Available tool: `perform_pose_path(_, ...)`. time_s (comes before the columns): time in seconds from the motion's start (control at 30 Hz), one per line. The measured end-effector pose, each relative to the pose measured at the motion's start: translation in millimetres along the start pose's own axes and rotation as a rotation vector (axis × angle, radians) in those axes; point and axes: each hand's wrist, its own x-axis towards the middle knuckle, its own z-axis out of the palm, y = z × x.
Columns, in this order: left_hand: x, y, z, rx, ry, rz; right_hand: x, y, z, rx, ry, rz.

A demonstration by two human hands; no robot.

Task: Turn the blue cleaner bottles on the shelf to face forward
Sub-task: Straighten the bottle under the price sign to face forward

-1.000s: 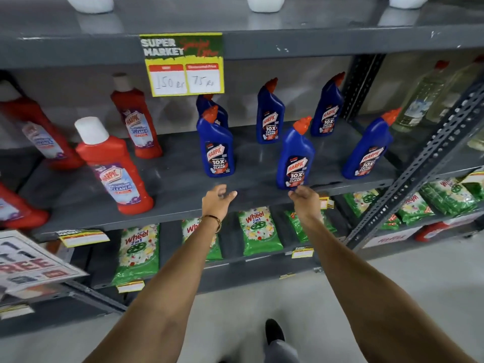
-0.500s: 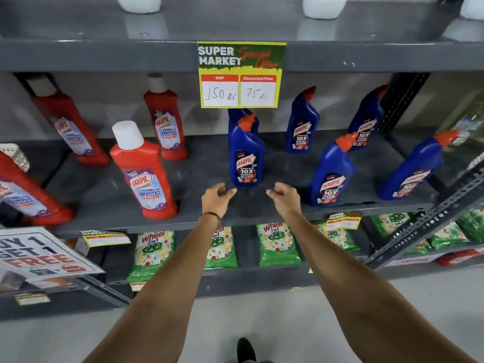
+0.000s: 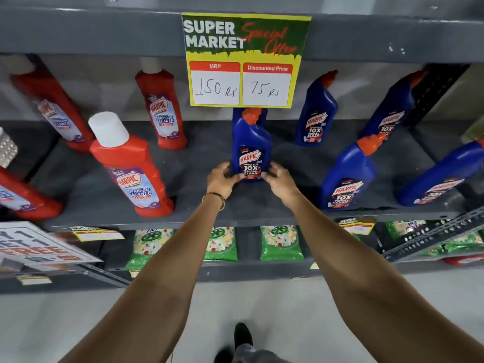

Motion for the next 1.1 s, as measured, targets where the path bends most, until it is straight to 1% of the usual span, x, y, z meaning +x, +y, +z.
perform_pose_path(0.23,-9.4,-1.7,2.2,-0.016,0.038,0.000,-7.6,3.7,-0.3,0.038,0.008,-0.033)
perform_pose_path(0.5,-37.1,-8.9,0.6,0.005,0.062,0.001,-43.6,15.9,-4.1,-0.016,0.057,-0.074)
perform_pose_path(0.83,-66.0,-14.0,-3.1,0.031,0.046,0.047,-78.5,22.2,-5.0,-0.044,0.058,-0.117)
perform_pose_path(1.1,-72.7,-14.8,-3.7,0.040,0.041,0.053,-84.6,24.0,-5.6,-0.059,0.062,-0.109)
